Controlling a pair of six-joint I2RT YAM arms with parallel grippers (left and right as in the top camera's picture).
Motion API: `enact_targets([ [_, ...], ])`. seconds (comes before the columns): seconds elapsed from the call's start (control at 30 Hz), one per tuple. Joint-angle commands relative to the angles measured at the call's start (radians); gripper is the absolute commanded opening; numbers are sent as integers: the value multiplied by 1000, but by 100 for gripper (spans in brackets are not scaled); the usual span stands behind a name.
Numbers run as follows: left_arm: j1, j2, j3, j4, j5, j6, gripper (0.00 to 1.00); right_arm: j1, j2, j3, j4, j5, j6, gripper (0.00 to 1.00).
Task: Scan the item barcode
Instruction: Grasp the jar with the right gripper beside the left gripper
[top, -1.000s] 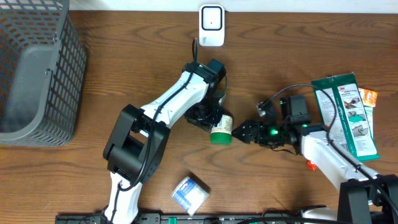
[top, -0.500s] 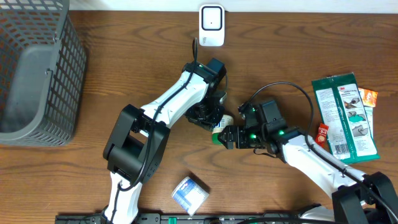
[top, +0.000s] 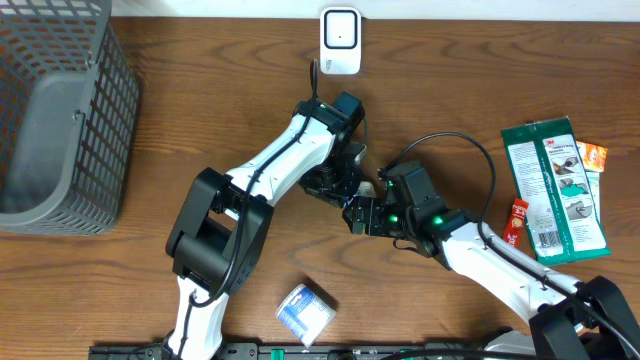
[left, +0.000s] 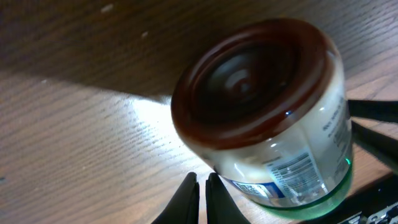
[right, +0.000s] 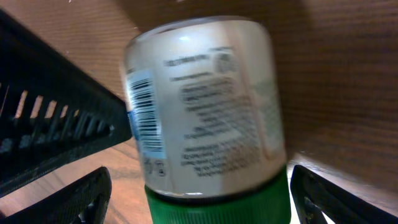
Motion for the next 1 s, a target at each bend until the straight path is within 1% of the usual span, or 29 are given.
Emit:
enact_targets([
  [0.0, -4, 4, -2, 14, 9, -5, 8, 14, 10, 3, 10, 51, 16, 90],
  [0.2, -4, 4, -2, 69, 5, -5, 8, 14, 10, 3, 21, 77, 15, 89],
  [0.3, -4, 4, -2, 91, -28, -5, 8, 14, 10, 3, 19, 76, 14, 89],
  [0.5, -4, 4, -2, 61, -29, -5, 8, 14, 10, 2, 16, 94, 36, 88],
  [0.63, -5, 4, -2, 17, -29, -5, 8, 14, 10, -4, 16, 114, 132, 92],
  [0.73, -13, 4, -2, -9, -28, -5, 8, 14, 18, -4, 18, 118, 131, 93],
  [0.8, -23, 4, -2, -11, -7, -4, 8, 14, 34, -4, 22, 118, 131, 95],
  [0.87, -34, 4, -2, 1, 23, -3, 8, 14, 60, -4, 33, 117, 132, 96],
  [0.97, -48, 4, -2, 28, 24, 0, 8, 14, 91, -4, 85, 73, 134, 96],
])
